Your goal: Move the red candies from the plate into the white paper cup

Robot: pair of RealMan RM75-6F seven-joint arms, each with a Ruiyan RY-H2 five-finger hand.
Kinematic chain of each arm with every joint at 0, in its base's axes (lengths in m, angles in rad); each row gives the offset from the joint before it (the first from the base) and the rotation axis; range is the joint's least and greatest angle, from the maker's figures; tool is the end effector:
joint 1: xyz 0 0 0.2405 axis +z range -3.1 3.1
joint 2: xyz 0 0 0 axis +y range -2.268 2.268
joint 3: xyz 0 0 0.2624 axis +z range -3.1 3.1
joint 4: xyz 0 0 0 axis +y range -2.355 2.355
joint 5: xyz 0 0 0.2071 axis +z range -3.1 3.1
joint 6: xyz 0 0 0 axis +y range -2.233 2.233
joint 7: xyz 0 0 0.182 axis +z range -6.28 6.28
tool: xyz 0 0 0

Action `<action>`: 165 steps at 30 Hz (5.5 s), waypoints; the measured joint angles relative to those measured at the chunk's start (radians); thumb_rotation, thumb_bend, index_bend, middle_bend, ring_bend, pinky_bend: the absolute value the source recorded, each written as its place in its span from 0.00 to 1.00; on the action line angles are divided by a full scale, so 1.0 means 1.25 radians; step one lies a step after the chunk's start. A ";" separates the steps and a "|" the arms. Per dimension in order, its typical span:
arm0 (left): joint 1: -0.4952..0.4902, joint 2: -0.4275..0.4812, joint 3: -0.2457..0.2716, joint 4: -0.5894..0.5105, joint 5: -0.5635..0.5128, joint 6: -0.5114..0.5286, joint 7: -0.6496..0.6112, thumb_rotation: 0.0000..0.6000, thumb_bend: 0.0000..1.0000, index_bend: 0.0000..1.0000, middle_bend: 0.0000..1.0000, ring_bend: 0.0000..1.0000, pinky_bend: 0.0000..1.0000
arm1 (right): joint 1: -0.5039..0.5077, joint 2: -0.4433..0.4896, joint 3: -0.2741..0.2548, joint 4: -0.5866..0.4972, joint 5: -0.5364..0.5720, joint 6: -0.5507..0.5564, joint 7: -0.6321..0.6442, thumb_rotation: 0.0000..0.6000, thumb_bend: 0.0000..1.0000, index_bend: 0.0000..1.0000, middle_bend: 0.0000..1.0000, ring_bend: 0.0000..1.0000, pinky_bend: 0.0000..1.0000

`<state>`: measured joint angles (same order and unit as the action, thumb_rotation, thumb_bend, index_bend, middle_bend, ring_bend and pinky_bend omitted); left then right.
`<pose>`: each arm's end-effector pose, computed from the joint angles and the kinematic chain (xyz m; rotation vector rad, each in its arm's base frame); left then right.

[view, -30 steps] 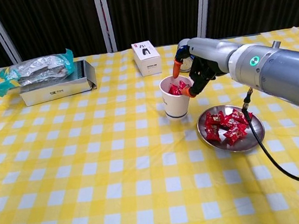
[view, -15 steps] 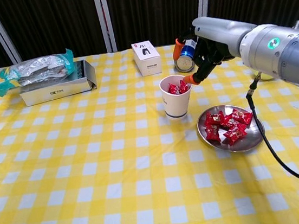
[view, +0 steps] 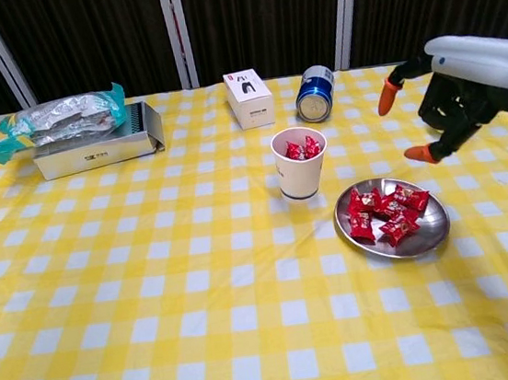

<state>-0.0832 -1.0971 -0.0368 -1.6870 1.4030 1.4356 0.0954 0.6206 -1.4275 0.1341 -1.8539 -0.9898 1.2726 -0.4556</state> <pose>-0.3231 0.2139 0.1597 -1.3590 -0.9624 -0.7874 -0.1508 -0.3304 0.0283 1.6149 -1.0909 0.9858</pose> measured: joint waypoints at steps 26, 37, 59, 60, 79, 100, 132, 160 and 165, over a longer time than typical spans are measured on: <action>-0.002 -0.004 -0.003 -0.001 -0.009 -0.007 0.011 1.00 0.07 0.00 0.00 0.00 0.00 | 0.003 -0.131 -0.001 0.161 0.089 -0.114 0.000 1.00 0.30 0.36 0.87 0.85 0.95; -0.002 -0.004 -0.004 -0.002 -0.012 -0.009 0.013 1.00 0.07 0.00 0.00 0.00 0.00 | -0.004 -0.153 0.001 0.213 0.097 -0.141 0.024 1.00 0.30 0.42 0.87 0.85 0.95; -0.002 -0.004 -0.005 0.002 -0.011 -0.010 0.006 1.00 0.07 0.00 0.00 0.00 0.00 | -0.017 -0.186 0.005 0.275 0.086 -0.168 0.055 1.00 0.58 0.61 0.87 0.85 0.95; -0.003 -0.003 -0.005 0.001 -0.011 -0.010 0.006 1.00 0.07 0.00 0.00 0.00 0.00 | -0.017 -0.185 0.006 0.271 0.084 -0.167 0.056 1.00 0.58 0.61 0.87 0.85 0.95; -0.004 -0.003 -0.005 -0.002 -0.013 -0.015 0.008 1.00 0.07 0.00 0.00 0.00 0.00 | 0.003 -0.054 0.118 0.081 0.053 -0.125 0.067 1.00 0.58 0.61 0.87 0.85 0.95; -0.009 0.007 -0.008 -0.011 -0.031 -0.035 -0.009 1.00 0.07 0.00 0.00 0.00 0.00 | 0.152 -0.155 0.180 0.208 0.182 -0.198 0.008 1.00 0.58 0.61 0.86 0.85 0.95; -0.006 0.009 -0.006 -0.008 -0.024 -0.028 -0.020 1.00 0.07 0.00 0.00 0.00 0.00 | 0.186 -0.201 0.170 0.244 0.190 -0.142 -0.013 1.00 0.46 0.32 0.86 0.85 0.95; -0.001 -0.004 -0.006 0.000 -0.003 -0.002 -0.005 1.00 0.07 0.00 0.00 0.00 0.00 | 0.024 -0.154 -0.011 0.169 0.104 -0.077 -0.009 1.00 0.26 0.32 0.87 0.85 0.95; -0.001 -0.004 -0.006 0.003 -0.008 -0.006 -0.007 1.00 0.07 0.00 0.00 0.00 0.00 | 0.027 -0.171 -0.008 0.199 0.117 -0.102 -0.013 1.00 0.26 0.32 0.87 0.85 0.95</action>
<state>-0.0850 -1.1021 -0.0445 -1.6835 1.3934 1.4282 0.0862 0.6538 -1.6410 0.1239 -1.6054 -0.8441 1.1444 -0.4715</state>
